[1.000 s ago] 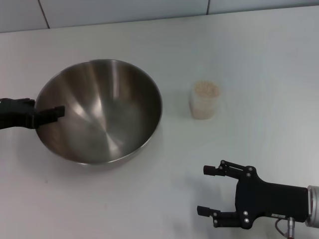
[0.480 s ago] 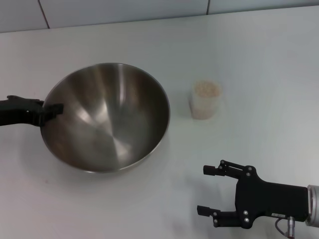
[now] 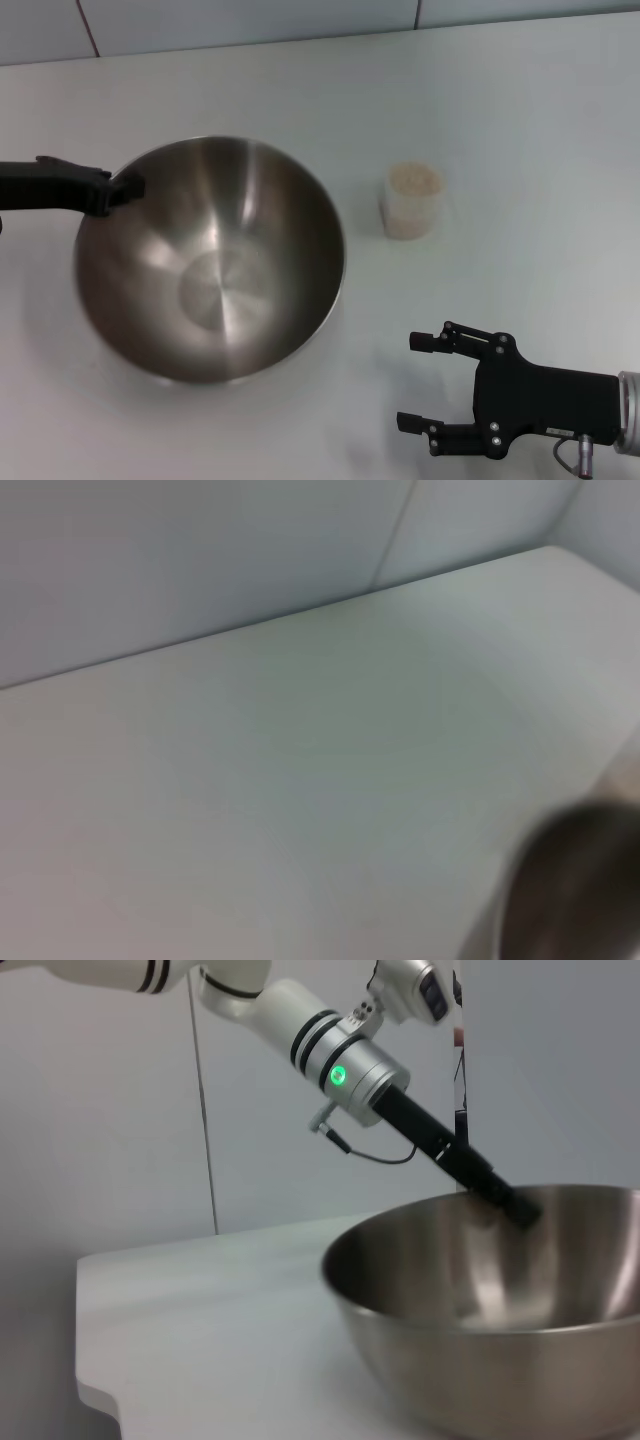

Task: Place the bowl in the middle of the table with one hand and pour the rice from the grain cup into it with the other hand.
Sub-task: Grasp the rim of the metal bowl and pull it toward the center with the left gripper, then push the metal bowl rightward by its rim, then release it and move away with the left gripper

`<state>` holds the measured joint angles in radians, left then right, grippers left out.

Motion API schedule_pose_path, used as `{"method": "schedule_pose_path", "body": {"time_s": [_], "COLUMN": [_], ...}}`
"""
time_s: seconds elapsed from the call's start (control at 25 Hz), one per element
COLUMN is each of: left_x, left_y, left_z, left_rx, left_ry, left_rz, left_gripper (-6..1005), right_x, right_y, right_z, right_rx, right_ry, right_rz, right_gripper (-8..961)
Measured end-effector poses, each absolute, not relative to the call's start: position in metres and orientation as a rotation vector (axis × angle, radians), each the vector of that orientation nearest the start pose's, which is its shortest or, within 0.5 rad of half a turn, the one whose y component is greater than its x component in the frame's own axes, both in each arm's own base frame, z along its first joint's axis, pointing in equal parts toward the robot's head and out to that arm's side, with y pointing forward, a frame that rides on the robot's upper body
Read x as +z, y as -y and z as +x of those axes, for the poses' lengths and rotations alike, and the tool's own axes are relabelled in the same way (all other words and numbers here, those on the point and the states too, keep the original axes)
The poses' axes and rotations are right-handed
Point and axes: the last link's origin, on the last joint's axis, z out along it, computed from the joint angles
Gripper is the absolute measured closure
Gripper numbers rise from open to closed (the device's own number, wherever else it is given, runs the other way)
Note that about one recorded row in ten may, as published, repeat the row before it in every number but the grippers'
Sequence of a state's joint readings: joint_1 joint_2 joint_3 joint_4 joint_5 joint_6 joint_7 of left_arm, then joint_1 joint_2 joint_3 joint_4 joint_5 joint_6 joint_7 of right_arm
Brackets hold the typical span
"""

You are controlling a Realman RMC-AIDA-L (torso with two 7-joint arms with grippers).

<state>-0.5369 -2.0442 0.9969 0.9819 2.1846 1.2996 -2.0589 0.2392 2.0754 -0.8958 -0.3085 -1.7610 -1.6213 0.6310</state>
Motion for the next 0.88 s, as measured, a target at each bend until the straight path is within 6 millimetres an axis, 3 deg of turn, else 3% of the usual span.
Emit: {"method": "schedule_pose_path", "body": {"time_s": [0.28,0.56,0.88], "left_x": [0.031,0.019,0.004], "left_y": [-0.394,-0.415,-0.428], "left_z": [-0.229,-0.204,-0.204], "left_rx": [-0.244,-0.217,-0.131], "left_ry": [1.005,0.923,0.896], "left_rz": [-2.633,-2.657,-2.616], "left_gripper": [938,938,939], "right_x": [-0.058,-0.058,-0.059], "right_y": [-0.197,-0.199,-0.199], "right_z": [0.32,0.319,0.319], "right_rx": [0.839,0.842,0.841], "right_ry": [-0.293,-0.288,-0.287], "right_rz": [-2.692,-2.696,-2.697], "right_gripper": [133,134,135]}}
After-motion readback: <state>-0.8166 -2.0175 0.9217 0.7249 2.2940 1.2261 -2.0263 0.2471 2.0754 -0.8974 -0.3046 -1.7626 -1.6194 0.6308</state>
